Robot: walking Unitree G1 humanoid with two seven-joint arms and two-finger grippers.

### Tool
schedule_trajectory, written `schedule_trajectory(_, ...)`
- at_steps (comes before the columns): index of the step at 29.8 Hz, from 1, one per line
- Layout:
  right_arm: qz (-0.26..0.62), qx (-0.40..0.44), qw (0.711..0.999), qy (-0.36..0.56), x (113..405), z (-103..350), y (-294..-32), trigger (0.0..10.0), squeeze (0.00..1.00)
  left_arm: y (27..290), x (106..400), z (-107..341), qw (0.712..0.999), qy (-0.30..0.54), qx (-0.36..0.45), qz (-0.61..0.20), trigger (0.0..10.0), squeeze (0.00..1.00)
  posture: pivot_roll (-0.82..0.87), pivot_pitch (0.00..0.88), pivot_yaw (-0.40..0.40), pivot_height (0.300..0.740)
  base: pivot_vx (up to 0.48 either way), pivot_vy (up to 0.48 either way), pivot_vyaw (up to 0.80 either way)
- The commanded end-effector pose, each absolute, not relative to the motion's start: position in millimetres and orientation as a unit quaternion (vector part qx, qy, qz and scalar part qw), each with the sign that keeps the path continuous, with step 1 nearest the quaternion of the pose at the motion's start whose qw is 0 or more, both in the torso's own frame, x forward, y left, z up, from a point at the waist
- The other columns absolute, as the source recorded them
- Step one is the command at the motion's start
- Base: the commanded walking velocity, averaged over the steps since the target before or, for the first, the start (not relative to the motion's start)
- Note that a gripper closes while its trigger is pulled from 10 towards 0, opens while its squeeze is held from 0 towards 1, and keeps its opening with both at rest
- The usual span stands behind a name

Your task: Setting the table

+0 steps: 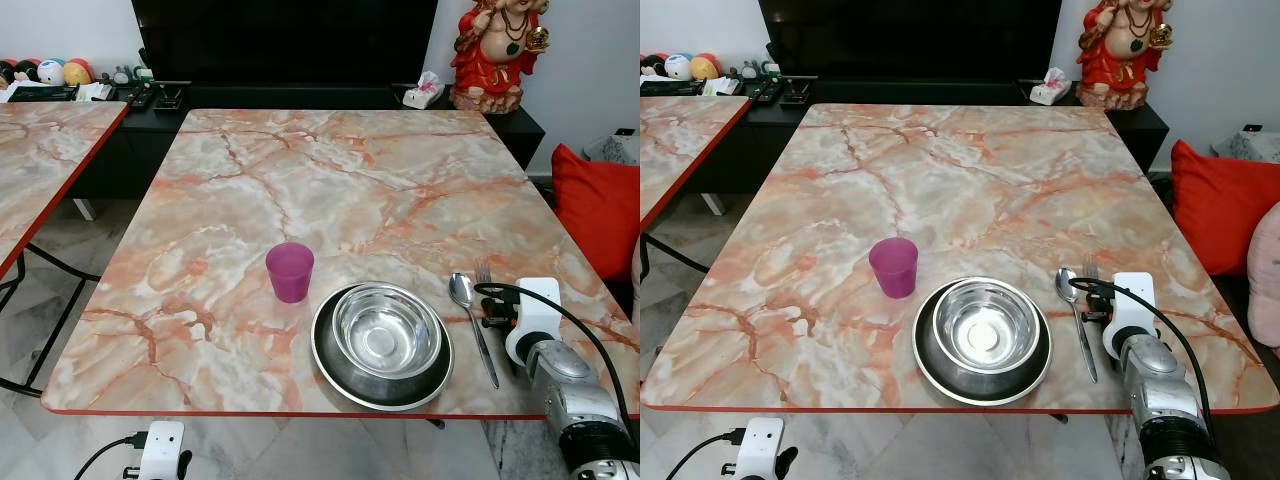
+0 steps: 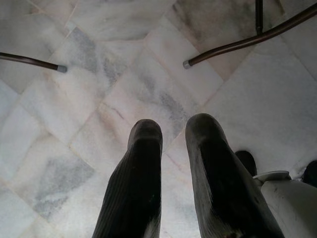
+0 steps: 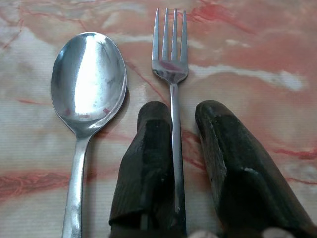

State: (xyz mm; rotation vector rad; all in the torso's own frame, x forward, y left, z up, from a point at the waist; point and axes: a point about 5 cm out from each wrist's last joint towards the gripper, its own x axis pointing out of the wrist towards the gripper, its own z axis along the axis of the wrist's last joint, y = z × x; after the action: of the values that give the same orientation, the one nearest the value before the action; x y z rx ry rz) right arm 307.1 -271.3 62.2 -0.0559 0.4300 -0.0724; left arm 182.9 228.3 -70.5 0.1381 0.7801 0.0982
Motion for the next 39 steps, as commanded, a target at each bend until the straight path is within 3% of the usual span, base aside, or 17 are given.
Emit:
schedule_trajectory(1, -0.039, -0.029, 0.975, 0.218, 305.3, 61.6, -272.9, 10.0, 0.00, 228.4, 180.0, -72.5, 0.917, 0.389, 0.071, 0.047, 10.0, 0.00, 0.09, 0.006, 0.013, 0.740, 0.000, 0.000, 0.00)
schedule_trajectory(30, -0.054, -0.034, 0.987, 0.149, 314.5, 93.4, -276.7, 10.0, 0.00, 227.7, 181.3, -72.1, 0.918, 0.388, 0.073, 0.044, 10.0, 0.00, 0.09, 0.002, 0.014, 0.740, 0.000, 0.000, 0.00)
schedule_trajectory(35, -0.092, -0.037, 0.994, 0.054, 314.0, 116.3, -278.5, 10.0, 0.00, 227.4, 181.0, -72.2, 0.918, 0.387, 0.073, 0.042, 10.0, 0.00, 0.09, 0.000, 0.009, 0.740, 0.000, 0.000, 0.00)
schedule_trajectory(37, -0.118, -0.019, 0.992, -0.029, 304.0, 128.1, -276.0, 10.0, 0.00, 227.6, 180.8, -72.1, 0.919, 0.386, 0.073, 0.043, 10.0, 0.00, 0.09, 0.000, 0.004, 0.740, 0.000, 0.000, 0.00)
schedule_trajectory(39, -0.141, -0.017, 0.989, -0.049, 295.7, 126.8, -275.6, 10.0, 0.00, 227.9, 180.8, -72.0, 0.919, 0.386, 0.073, 0.043, 10.0, 0.00, 0.09, 0.000, 0.004, 0.740, 0.000, 0.000, 0.00)
